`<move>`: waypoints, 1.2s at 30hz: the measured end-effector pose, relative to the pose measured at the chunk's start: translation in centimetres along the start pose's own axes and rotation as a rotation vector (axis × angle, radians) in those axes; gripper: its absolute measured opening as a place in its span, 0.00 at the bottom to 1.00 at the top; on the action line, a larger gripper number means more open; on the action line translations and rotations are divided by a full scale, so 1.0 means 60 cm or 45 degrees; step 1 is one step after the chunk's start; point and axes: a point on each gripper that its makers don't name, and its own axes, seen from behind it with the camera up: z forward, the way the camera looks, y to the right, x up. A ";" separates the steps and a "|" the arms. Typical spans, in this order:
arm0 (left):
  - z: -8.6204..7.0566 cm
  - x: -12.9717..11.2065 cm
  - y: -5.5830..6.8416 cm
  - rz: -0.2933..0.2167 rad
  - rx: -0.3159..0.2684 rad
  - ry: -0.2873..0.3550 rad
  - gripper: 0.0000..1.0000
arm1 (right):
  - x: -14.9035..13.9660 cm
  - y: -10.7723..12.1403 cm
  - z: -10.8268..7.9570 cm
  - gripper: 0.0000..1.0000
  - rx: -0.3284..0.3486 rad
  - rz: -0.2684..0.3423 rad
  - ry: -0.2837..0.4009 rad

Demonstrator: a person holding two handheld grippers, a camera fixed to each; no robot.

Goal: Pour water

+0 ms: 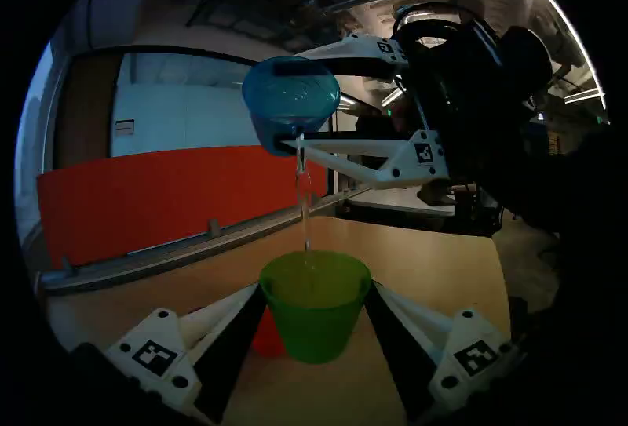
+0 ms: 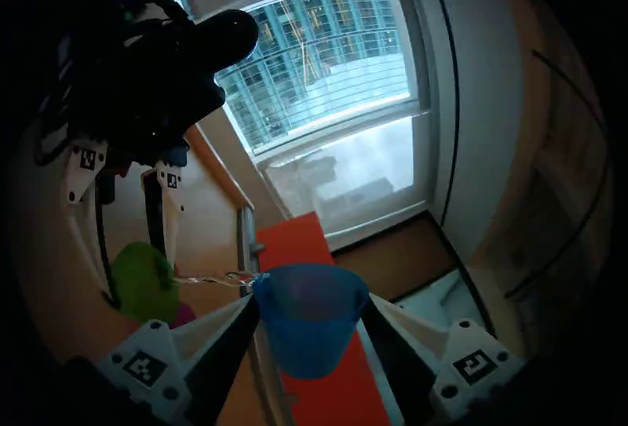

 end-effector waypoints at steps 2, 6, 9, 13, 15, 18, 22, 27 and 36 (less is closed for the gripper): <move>0.000 0.000 0.000 0.000 0.000 0.001 0.86 | 0.000 0.002 0.000 0.91 -0.003 -0.011 0.000; 0.000 0.001 0.001 0.003 -0.001 0.003 0.86 | 0.001 0.005 0.001 0.91 -0.007 -0.033 -0.001; -0.001 0.003 0.002 0.006 -0.002 0.005 0.86 | 0.002 0.008 0.001 0.91 -0.012 -0.049 -0.002; -0.001 0.004 0.002 0.005 -0.002 0.008 0.86 | 0.004 0.013 0.001 0.91 -0.018 -0.068 -0.002; -0.001 0.004 0.001 0.005 -0.001 0.009 0.86 | 0.005 0.015 0.000 0.91 -0.021 -0.078 -0.002; 0.000 0.004 0.001 0.006 0.000 0.010 0.86 | 0.007 0.018 0.000 0.91 -0.025 -0.093 0.000; 0.000 0.005 0.002 0.007 0.000 0.012 0.86 | 0.009 0.021 0.000 0.91 -0.028 -0.115 0.002; 0.001 0.006 0.002 0.007 0.000 0.015 0.86 | 0.012 0.024 0.001 0.91 -0.032 -0.146 0.004; 0.003 0.007 0.000 0.005 0.000 0.018 0.86 | 0.018 0.028 0.003 0.91 -0.039 -0.194 0.005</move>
